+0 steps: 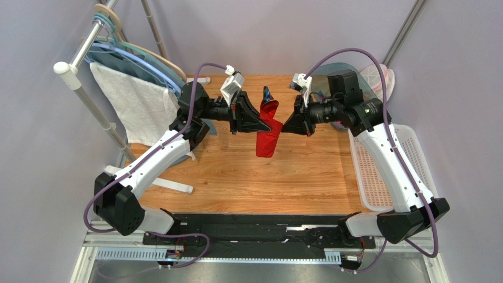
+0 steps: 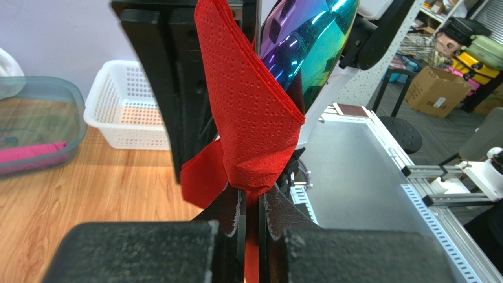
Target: Place the utensils on the paper napkin and roll it up
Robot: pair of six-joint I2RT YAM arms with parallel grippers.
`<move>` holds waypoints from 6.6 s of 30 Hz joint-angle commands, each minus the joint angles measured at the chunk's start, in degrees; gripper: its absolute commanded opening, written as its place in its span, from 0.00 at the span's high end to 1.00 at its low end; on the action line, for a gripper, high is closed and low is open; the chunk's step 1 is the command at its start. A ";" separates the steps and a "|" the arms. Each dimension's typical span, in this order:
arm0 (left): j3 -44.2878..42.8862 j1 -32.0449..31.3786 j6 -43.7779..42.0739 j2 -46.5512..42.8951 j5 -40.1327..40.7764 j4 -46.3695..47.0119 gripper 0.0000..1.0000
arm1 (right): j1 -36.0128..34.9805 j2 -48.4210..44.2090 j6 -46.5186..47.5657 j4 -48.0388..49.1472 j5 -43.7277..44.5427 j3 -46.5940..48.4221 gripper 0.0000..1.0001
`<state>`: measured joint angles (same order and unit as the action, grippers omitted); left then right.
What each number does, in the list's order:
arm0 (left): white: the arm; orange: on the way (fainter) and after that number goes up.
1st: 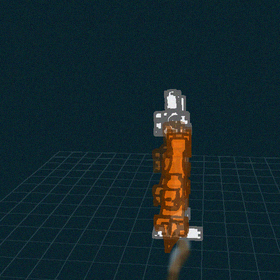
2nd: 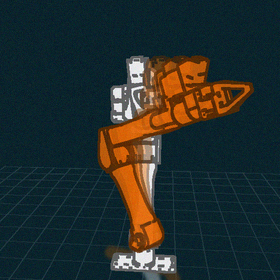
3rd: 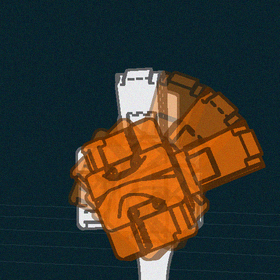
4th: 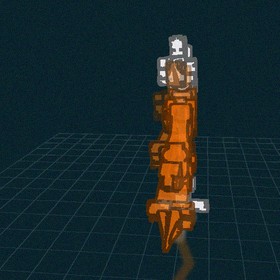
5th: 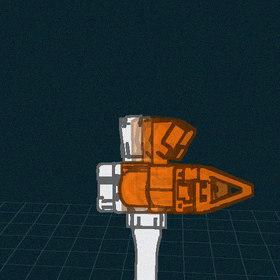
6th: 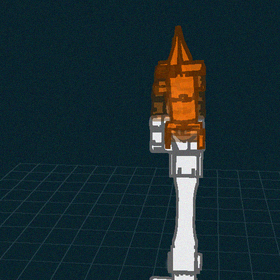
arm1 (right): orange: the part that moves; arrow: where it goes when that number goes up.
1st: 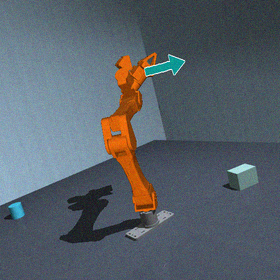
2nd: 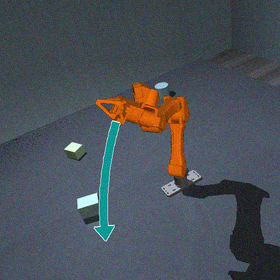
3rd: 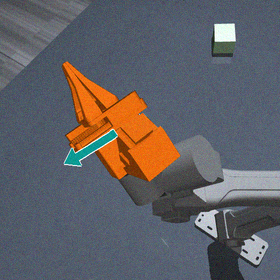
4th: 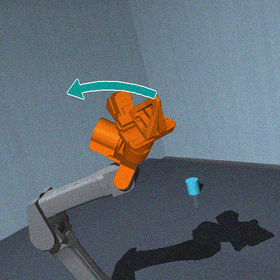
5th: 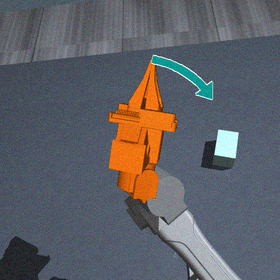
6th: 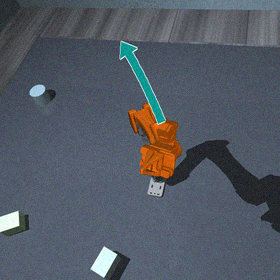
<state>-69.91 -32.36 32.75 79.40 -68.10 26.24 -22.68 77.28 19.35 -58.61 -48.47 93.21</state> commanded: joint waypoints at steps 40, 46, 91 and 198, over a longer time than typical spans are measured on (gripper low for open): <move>-5.76 2.74 -3.22 4.36 29.16 -5.50 1.00 | 10.29 -7.38 -25.32 14.56 13.31 -4.86 0.00; -6.20 2.74 0.73 5.07 24.52 -2.78 1.00 | 5.63 -6.97 -28.06 21.95 12.26 -6.81 0.00; -12.62 2.65 7.94 6.30 14.92 7.69 1.00 | -1.49 -0.28 -43.97 46.57 -8.58 -7.08 1.00; -10.52 4.41 15.42 9.64 22.22 5.76 0.27 | 7.38 8.75 -31.25 30.17 -5.05 6.00 1.00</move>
<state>-80.27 -28.32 51.55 89.86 -46.00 33.43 -18.35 83.44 -19.38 -19.79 -52.25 92.60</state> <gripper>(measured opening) 0.714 0.093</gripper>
